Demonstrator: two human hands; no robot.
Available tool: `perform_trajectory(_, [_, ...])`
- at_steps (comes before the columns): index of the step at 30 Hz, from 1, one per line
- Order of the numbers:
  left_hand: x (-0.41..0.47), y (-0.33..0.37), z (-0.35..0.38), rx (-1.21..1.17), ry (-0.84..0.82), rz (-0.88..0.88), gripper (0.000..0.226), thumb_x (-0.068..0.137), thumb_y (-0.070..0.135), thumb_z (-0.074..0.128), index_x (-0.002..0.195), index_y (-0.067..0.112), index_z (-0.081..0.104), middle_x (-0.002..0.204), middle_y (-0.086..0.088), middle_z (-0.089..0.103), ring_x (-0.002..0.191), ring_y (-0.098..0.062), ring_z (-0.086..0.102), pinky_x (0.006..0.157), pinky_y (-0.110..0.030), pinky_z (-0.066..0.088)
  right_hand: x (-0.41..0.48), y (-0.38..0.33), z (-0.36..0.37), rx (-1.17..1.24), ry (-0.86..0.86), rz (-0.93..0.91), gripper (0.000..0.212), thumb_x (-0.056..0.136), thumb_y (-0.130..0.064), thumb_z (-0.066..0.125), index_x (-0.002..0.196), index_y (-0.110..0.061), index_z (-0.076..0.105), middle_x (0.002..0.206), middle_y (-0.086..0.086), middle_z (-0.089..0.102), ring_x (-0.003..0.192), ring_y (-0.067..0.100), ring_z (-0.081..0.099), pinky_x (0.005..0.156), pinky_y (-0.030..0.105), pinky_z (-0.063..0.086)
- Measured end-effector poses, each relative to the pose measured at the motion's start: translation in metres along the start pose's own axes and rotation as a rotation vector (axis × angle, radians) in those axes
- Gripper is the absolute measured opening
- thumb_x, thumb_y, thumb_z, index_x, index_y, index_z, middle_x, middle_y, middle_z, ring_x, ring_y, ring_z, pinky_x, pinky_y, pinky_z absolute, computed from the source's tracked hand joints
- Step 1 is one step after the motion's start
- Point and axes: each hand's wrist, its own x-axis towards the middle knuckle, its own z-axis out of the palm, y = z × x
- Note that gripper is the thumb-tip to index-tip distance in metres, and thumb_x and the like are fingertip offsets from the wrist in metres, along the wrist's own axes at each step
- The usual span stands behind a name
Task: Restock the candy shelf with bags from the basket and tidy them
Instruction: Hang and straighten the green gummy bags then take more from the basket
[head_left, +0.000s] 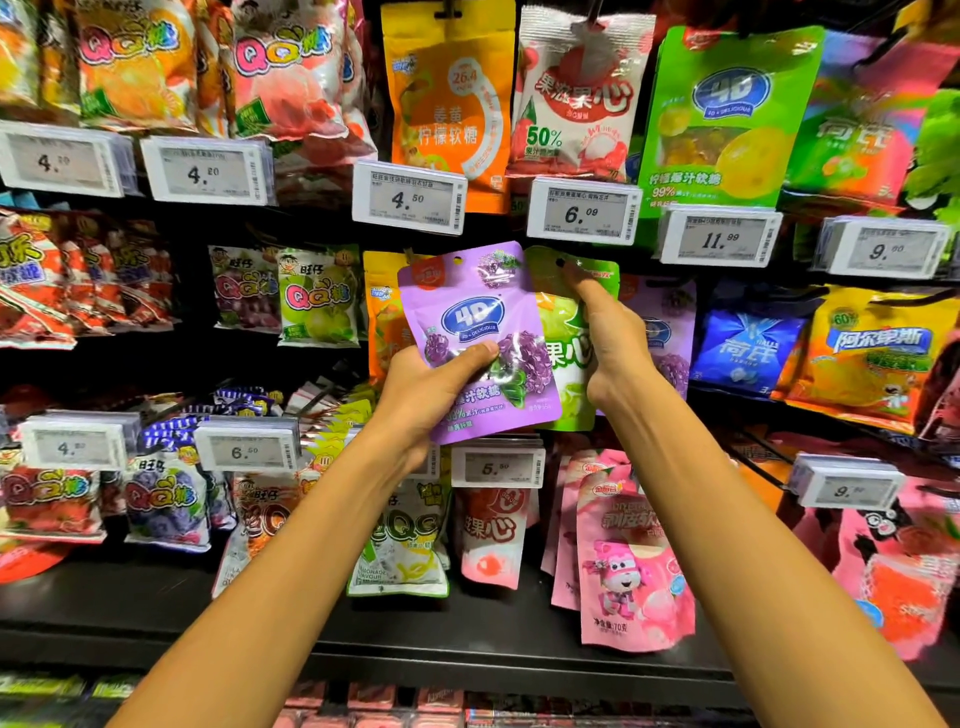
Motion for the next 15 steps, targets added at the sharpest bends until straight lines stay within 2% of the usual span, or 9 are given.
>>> perform_trajectory(4, [0.0015,0.0006,0.0021,-0.004,0.012,-0.013,0.01,0.083,0.014,0.075,0.091,0.019,0.072,0.089,0.001,0.078,0.079,-0.016,0.075,0.061,-0.024,0.057,0.0022,-0.0026,0.0009,-0.009,0.011,0.004,0.028,0.078,-0.027,0.074,0.102,-0.014,0.07,0.087,0.011,0.07,0.064,0.022,0.065,0.057,0.027,0.054])
perform_trajectory(10, [0.0024,-0.0009,0.0046,0.017,0.041,-0.012,0.009,0.082,0.013,0.075,0.089,0.018,0.072,0.084,0.004,0.077,0.076,-0.013,0.074,0.059,-0.022,0.057,0.0018,-0.0043,0.0013,-0.037,0.015,0.053,0.042,0.075,-0.029,0.075,0.111,-0.008,0.07,0.099,0.014,0.075,0.076,0.026,0.069,0.069,0.037,0.059])
perform_trajectory(15, [0.0024,-0.0018,0.0068,0.048,0.067,-0.027,0.008,0.081,0.015,0.075,0.088,0.018,0.072,0.082,0.004,0.077,0.075,-0.011,0.074,0.06,-0.022,0.057,0.0016,-0.0047,0.0029,-0.026,0.044,0.004,0.014,0.078,-0.022,0.074,0.089,-0.013,0.07,0.08,0.01,0.07,0.066,0.023,0.064,0.066,0.035,0.055])
